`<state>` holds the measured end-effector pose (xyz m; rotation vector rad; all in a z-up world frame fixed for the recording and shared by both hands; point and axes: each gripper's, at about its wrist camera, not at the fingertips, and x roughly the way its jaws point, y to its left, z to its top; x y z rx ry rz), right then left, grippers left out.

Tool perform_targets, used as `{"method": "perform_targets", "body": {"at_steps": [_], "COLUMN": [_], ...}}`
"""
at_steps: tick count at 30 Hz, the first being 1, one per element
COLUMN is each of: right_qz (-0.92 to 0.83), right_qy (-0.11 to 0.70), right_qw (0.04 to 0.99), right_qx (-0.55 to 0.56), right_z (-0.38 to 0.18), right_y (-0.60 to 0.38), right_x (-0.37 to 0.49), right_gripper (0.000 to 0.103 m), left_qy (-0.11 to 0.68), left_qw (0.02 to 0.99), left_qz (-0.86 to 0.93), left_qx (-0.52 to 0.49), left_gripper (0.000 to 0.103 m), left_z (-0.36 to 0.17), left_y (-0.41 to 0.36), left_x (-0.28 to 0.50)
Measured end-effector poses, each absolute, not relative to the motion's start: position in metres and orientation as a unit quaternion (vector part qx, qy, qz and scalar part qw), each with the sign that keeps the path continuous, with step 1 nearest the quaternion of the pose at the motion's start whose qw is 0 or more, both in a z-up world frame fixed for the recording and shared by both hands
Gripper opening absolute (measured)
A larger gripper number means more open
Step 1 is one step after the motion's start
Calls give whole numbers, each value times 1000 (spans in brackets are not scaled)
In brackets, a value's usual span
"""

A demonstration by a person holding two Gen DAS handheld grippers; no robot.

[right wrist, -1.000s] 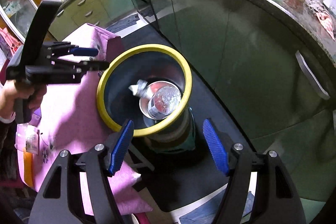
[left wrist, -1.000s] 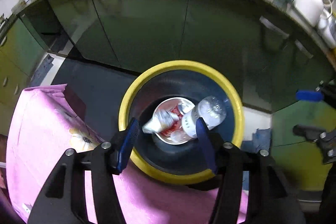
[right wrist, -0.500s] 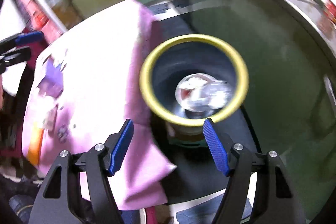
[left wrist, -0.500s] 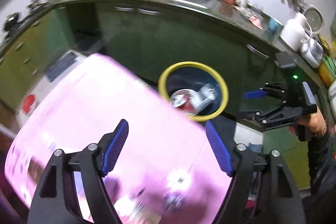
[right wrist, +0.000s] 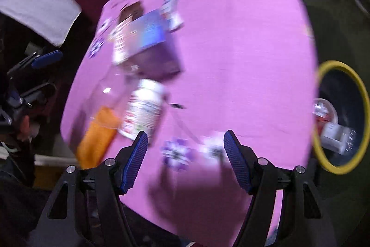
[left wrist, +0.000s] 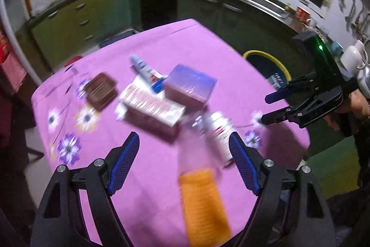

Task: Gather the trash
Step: 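Grasp the white supplement bottle with the right gripper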

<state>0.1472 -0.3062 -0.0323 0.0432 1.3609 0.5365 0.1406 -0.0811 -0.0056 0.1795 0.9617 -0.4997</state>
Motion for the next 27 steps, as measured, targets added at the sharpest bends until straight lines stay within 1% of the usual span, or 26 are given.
{"method": "perform_targets", "body": {"at_steps": [3,6,11,15,16,17,27], "right_qz": [248,241,227,216,215,214,217], "right_qy": [645,661,673,681,684,686,697], "right_qw": [723,711,704,699,697,695,683], "right_qx": [6,2,-4,-11,-13,-13,-31], "right_z": [-40,-48,-57,-65,-68,-70,-84], "right_y": [-272,-256,-241,-232,-230,-228,-204], "right_x": [154,162,171,174,175,175,180], "right_gripper": [68,68,68,66,61,60,59], "left_qy": [456,458,455,451,450,449,449], "left_qw": [857,857,859,861,861,862,863], "left_qz": [-228,-229,-227,-231,-231,-231,-228], "left_qx": [73,61,56,51,50,49,43], "left_gripper": [77,79,79,79,79,79,81], "left_z": [-12,-17,-20,-21,-21,-21,-25], "left_y": [-61,-46,-35,-29,-28,-27,-21], "left_x": [129,122,115,112,112,112,110]}}
